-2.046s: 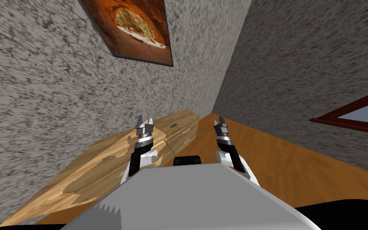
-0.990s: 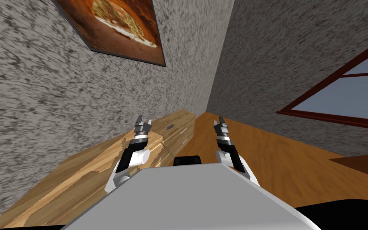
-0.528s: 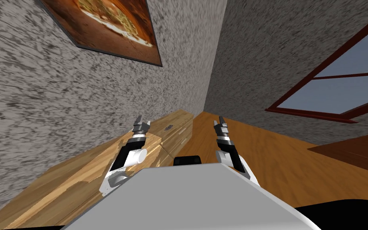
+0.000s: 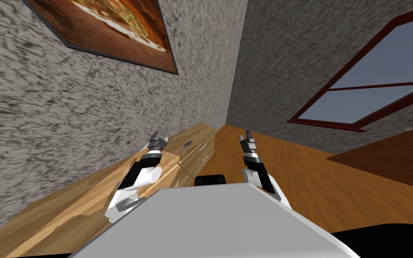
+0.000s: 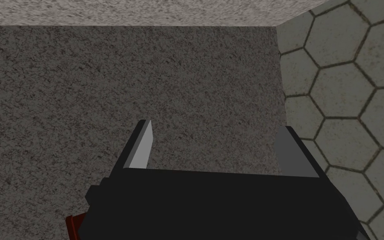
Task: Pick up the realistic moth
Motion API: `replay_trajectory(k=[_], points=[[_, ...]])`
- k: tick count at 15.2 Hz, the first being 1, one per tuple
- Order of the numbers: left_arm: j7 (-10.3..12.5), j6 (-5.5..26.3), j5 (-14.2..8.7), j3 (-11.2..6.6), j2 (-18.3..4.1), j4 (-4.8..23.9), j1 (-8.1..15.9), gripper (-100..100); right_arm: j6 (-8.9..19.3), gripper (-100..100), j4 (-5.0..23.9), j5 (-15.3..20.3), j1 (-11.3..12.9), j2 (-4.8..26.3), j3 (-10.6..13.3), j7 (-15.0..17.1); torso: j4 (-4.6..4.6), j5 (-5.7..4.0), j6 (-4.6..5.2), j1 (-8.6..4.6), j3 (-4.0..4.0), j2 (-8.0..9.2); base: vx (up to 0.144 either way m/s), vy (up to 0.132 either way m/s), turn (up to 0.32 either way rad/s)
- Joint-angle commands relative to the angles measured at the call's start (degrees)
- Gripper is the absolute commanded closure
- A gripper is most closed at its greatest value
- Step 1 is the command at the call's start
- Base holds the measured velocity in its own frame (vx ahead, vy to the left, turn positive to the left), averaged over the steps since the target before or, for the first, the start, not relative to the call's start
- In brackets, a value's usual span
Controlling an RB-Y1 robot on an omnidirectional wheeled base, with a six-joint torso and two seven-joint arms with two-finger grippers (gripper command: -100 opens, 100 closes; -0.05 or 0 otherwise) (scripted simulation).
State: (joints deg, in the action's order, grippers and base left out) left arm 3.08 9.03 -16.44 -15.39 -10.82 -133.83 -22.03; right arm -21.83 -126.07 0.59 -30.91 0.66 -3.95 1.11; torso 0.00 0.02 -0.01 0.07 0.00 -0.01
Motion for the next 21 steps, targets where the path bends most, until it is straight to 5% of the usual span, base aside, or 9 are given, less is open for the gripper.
replay_trajectory(k=[1, 6, 10, 13, 14, 17, 21], points=[[0.2, 2.9, -1.8, -1.71, -0.5, -0.1, 0.4, -100, 0.0, 0, 0.0, 0.0, 0.0, 0.0, 0.0, 0.0, 0.00, 0.00, 0.00, 0.00, 0.00, 0.00, -0.002, 0.009, -0.163], [0.4, 8.4, -3.5, -3.34, -1.0, -0.2, 0.7, -100, 0.0, 0, 0.0, 0.0, 0.0, 0.0, 0.0, 0.0, 0.00, 0.00, 0.03, 0.03, 0.00, 0.00, -0.004, 0.018, -0.132], [1.0, 13.8, -7.0, -6.61, -2.1, -0.2, 1.2, -100, 0.0, 0, 0.0, 0.0, 0.0, 0.0, 0.0, 0.0, -0.01, 0.00, 0.01, 0.02, -0.01, -0.02, -0.001, 0.017, -0.157], [1.0, 16.4, -7.0, -6.61, -2.1, -0.2, 1.2, -100, 0.0, 0, 0.0, 0.0, 0.0, 0.0, 0.0, 0.0, 0.00, 0.00, 0.01, 0.02, -0.01, -0.02, -0.001, 0.015, -0.086], [1.3, 18.2, -8.7, -8.25, -2.7, -0.2, 1.4, -100, 0.0, 0, 0.0, 0.0, 0.0, 0.0, 0.0, 0.0, 0.00, 0.00, 0.00, 0.00, -0.01, -0.02, 0.003, 0.006, -0.150], [1.3, 20.5, -8.7, -8.25, -2.7, -0.2, 1.4, -100, 0.0, 0, 0.0, 0.0, 0.0, 0.0, 0.0, 0.0, -0.01, 0.00, 0.01, 0.00, -0.02, -0.04, 0.002, 0.013, -0.098], [2.1, 26.2, -12.3, -11.48, -3.8, 0.1, 1.5, -100, 0.0, 0, 0.0, 0.0, 0.0, 0.0, 0.0, 0.0, -0.01, 0.00, 0.01, 0.01, -0.02, -0.04, 0.003, 0.014, -0.155]])
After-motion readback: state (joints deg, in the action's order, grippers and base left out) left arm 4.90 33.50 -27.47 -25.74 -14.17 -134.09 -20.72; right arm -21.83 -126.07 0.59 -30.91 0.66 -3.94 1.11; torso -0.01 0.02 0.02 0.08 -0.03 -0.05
